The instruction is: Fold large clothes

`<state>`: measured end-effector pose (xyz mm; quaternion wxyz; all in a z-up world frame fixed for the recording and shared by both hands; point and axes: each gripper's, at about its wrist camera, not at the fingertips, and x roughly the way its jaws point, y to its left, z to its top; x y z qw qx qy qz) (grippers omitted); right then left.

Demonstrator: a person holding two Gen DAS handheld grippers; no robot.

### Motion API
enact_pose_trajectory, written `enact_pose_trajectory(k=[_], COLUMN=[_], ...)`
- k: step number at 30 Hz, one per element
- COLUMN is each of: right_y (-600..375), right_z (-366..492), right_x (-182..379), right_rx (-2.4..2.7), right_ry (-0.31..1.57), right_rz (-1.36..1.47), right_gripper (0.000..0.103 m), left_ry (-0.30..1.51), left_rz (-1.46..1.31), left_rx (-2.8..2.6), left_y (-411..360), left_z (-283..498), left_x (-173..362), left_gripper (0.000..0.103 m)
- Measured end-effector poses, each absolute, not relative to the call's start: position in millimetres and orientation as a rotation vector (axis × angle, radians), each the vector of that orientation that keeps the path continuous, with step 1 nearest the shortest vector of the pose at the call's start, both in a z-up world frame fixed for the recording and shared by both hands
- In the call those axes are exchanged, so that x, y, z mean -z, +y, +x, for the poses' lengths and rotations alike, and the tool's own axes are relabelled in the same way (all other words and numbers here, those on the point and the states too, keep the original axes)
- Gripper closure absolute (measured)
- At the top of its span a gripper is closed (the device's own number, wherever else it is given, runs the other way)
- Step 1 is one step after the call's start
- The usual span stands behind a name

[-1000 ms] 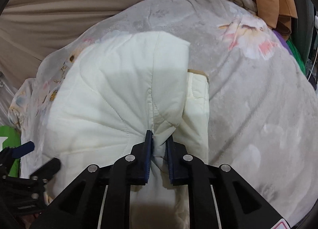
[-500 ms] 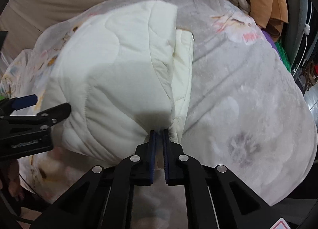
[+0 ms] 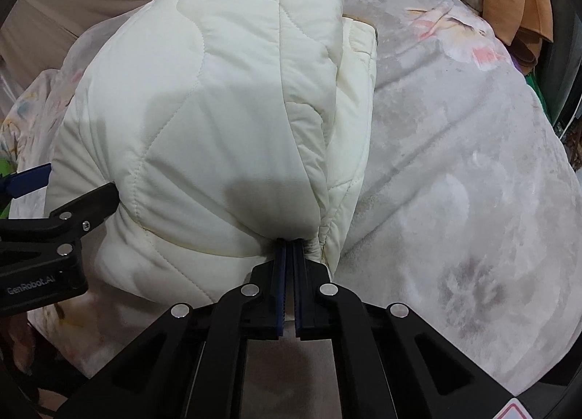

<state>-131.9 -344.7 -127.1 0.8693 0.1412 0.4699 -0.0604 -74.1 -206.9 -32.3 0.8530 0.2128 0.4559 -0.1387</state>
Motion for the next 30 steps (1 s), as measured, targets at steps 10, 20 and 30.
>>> enact_pose_trajectory(k=[10, 20, 30], right_y=[-390, -390, -372], right_z=[-169, -117, -88], right_x=[91, 153, 157], right_rx=[0.077, -0.150, -0.129], right_ry=[0.855, 0.935, 0.935], right_rz=[0.579, 0.932, 0.938], right_gripper=[0.031, 0.008, 0.005], left_ry=[0.985, 1.160, 1.130], left_rz=[0.103, -0.123, 0.042], left_rx=[0.353, 0.484, 0.418], left_y=[-132, -119, -158], left_z=[-50, -8, 0], left_x=[-15, 39, 46], left_gripper=[0.005, 0.005, 0.005])
